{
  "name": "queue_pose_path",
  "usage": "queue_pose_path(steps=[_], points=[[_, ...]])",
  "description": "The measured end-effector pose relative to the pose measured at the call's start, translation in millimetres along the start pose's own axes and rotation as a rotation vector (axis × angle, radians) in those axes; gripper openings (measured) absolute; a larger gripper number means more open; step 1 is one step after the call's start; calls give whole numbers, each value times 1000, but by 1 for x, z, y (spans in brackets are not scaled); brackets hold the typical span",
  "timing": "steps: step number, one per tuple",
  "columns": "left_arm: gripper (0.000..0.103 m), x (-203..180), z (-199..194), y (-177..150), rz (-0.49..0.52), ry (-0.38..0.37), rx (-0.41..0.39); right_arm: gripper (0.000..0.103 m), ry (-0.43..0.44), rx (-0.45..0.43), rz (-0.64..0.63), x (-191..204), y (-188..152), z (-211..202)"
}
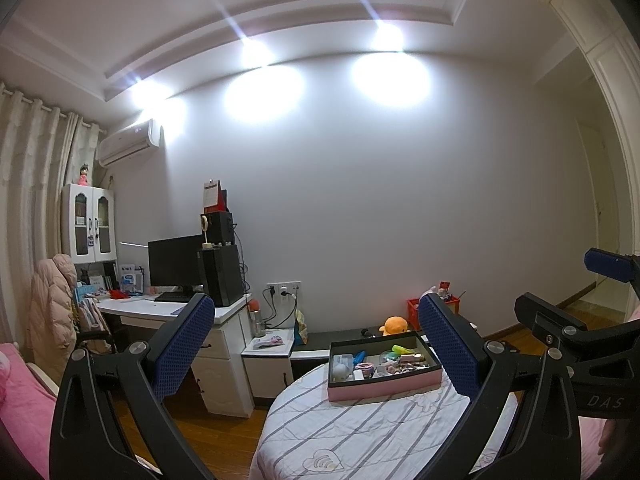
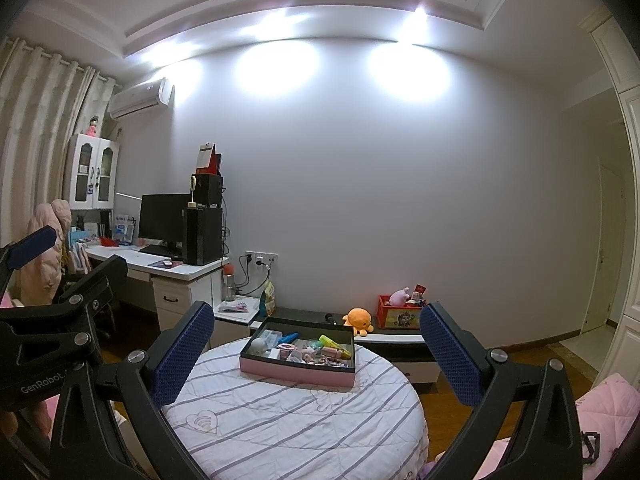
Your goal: Organize rigid objects
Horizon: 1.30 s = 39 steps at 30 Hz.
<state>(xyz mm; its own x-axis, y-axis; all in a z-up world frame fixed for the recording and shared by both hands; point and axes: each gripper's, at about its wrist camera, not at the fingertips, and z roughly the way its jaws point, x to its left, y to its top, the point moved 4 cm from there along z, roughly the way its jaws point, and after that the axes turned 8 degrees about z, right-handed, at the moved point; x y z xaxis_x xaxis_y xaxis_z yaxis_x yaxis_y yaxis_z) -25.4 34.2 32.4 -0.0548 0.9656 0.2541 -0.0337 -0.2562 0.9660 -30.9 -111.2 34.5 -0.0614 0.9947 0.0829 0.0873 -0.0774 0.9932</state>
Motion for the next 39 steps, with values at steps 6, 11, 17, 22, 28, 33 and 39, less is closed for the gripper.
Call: queue_pose_path(steps=[6, 11, 17, 22, 28, 33, 39], points=[[103, 2, -1, -3, -2, -3, 0, 103, -3, 2, -2, 2, 1, 0], [103, 3, -1, -2, 4, -1, -14, 103, -1, 4, -2, 3, 0, 0], [103, 7, -2, -1, 0, -3, -24, 103, 2, 2, 2, 2, 1, 0], [103, 6, 1, -1, 2, 0, -23, 103, -8, -1, -6, 4, 0, 0], [103, 7, 0, -2, 2, -1, -22, 103, -7, 1, -5, 6, 0, 0], [103, 8, 0, -3, 5, -2, -18, 103, -8, 1, -7, 6, 0, 0], [103, 8, 1, -2, 4, -1, -23, 103, -8, 2, -8, 6, 0, 0]])
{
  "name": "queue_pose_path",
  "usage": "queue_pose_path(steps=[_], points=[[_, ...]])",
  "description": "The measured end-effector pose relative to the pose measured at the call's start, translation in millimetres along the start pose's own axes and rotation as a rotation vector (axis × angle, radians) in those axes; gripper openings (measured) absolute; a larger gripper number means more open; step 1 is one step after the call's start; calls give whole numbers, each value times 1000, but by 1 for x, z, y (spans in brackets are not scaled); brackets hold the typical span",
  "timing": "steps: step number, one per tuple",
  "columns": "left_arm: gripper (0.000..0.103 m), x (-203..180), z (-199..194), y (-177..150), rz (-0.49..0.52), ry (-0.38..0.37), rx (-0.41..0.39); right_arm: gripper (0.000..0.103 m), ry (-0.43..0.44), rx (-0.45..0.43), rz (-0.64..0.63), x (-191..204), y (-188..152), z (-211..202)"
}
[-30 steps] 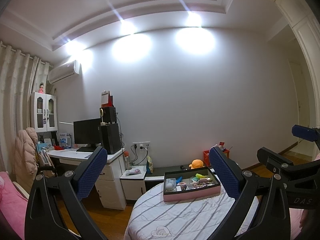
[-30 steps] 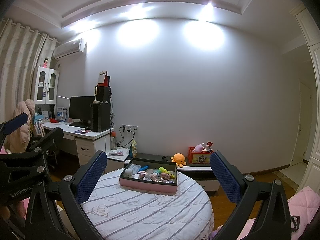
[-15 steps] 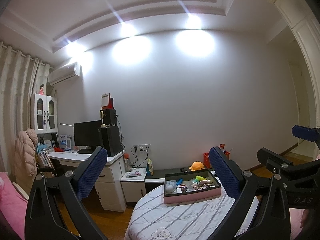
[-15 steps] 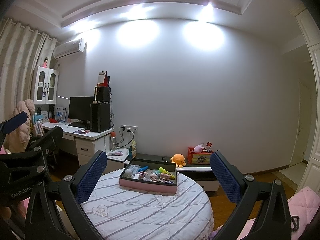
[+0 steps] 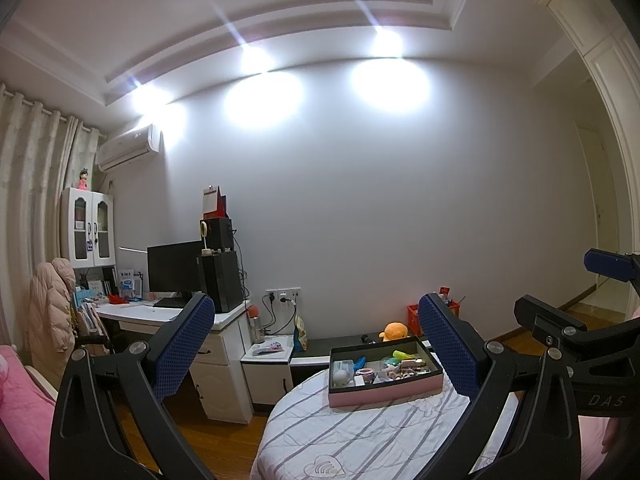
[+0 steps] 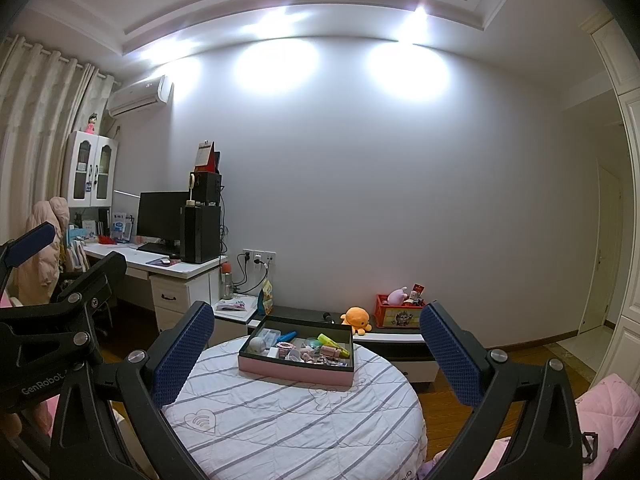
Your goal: Organize rigid objects
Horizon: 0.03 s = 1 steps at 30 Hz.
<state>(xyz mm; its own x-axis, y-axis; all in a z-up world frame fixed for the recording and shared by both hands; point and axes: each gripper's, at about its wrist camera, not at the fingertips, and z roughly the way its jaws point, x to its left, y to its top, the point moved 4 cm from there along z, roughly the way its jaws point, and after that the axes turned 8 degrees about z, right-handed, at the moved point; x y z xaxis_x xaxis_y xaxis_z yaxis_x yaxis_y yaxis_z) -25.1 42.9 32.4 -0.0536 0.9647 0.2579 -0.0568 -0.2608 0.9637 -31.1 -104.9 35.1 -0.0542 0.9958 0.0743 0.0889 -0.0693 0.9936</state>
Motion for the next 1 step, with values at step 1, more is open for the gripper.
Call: queue_pose_path(steps=[1], points=[[103, 0, 0, 0, 0, 0, -2, 103, 0, -1, 0, 0, 0, 0]])
